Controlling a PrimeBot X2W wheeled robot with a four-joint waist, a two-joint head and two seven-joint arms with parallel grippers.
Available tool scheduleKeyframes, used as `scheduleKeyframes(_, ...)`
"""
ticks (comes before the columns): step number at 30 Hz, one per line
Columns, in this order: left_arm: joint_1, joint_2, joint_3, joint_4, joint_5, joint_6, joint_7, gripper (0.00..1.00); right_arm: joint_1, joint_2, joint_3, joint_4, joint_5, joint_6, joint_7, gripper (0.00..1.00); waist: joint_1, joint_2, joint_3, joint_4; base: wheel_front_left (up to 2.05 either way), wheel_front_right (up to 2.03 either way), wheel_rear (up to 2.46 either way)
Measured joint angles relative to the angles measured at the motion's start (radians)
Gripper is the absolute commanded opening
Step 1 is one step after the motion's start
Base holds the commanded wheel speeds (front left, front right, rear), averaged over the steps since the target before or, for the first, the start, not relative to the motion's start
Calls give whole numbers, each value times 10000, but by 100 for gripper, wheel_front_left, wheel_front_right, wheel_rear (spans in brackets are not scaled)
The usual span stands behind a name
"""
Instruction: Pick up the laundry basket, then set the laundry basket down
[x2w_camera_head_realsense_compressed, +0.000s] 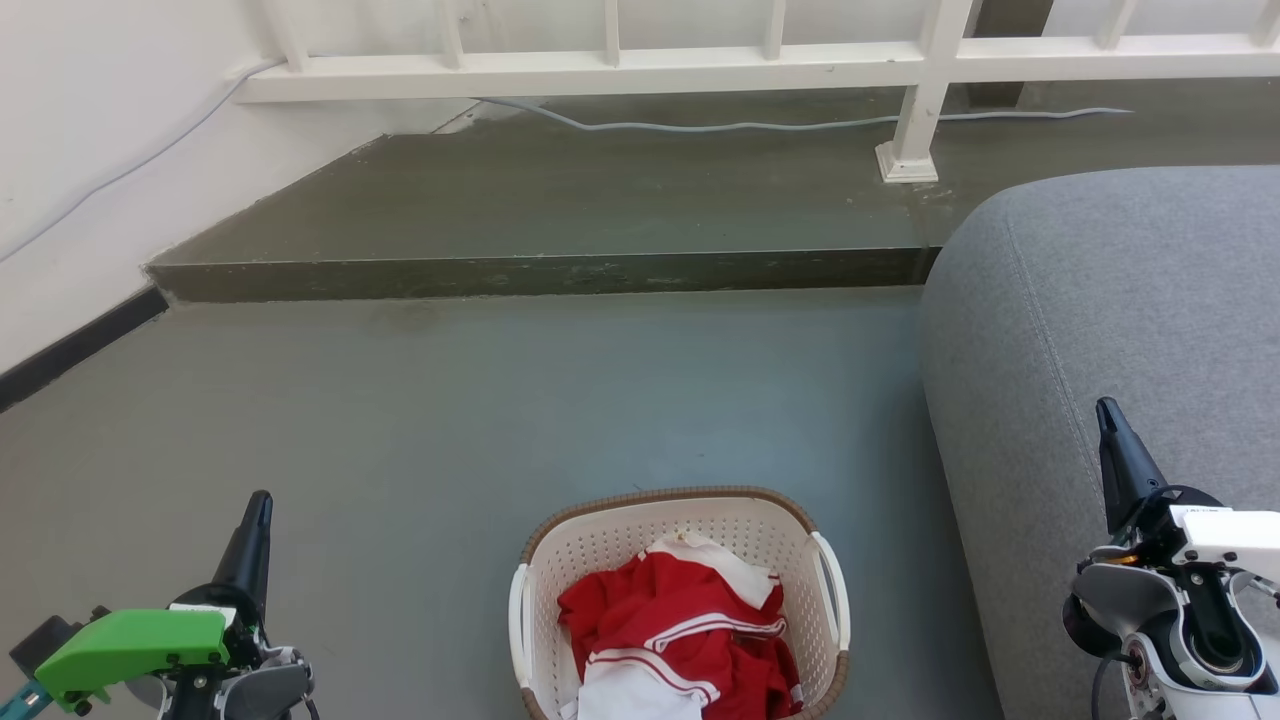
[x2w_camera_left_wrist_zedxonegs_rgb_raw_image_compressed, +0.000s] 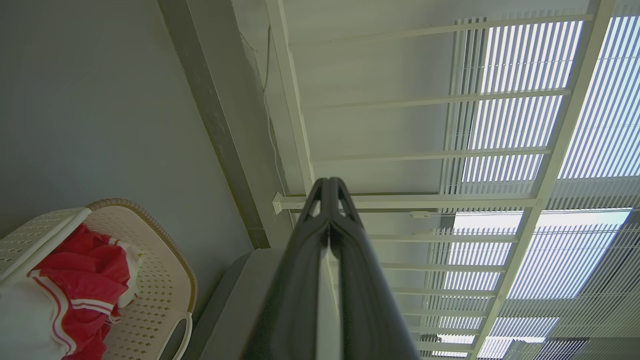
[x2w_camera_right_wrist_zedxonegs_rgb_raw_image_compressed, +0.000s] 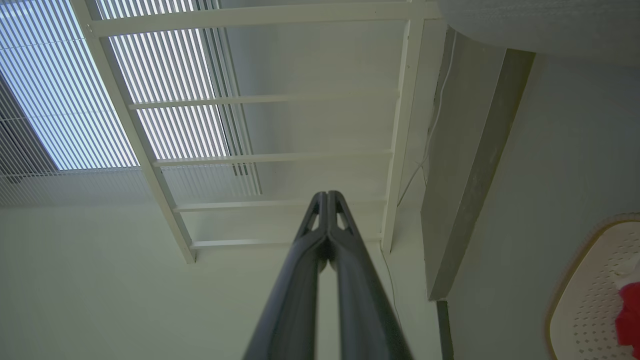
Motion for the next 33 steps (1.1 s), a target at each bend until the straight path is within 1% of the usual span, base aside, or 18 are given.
scheduleKeyframes(33,-57,-23,42,171,0,-23,2,0,-6,10,-31,77,0,2,58,0,0,0,-4,0,0,0,0)
